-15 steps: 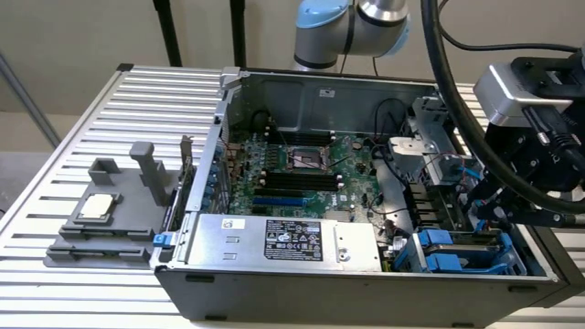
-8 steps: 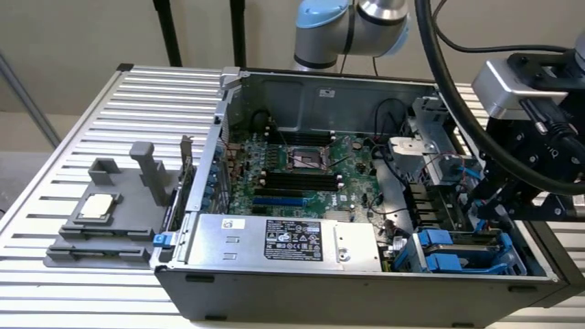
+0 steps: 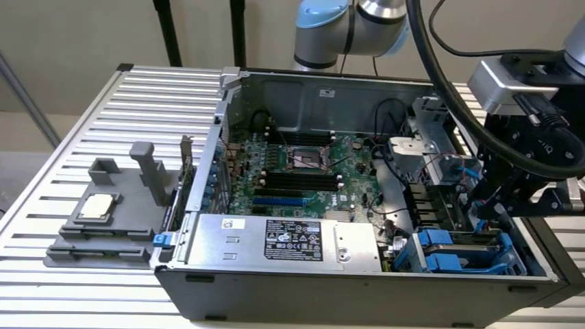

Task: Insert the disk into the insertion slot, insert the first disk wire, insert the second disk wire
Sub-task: 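Insert the second disk wire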

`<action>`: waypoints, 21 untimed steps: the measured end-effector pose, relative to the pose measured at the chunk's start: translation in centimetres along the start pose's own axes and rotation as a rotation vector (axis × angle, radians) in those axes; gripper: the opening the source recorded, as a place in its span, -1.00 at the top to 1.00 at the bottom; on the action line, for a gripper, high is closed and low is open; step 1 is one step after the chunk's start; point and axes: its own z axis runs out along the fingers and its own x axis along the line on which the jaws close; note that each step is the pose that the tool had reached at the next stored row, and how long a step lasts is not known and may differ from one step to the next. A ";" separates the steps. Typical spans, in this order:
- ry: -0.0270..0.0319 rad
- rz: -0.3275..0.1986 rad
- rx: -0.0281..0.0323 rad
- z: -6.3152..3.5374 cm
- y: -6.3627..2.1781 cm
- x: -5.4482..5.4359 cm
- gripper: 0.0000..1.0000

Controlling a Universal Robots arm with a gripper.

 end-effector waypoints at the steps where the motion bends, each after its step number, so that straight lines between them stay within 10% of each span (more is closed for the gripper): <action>1: 0.0033 0.000 -0.0004 0.07 -0.01 0.0 0.34; 21: 0.0260 -0.001 -0.0009 0.21 0.33 -0.4 0.34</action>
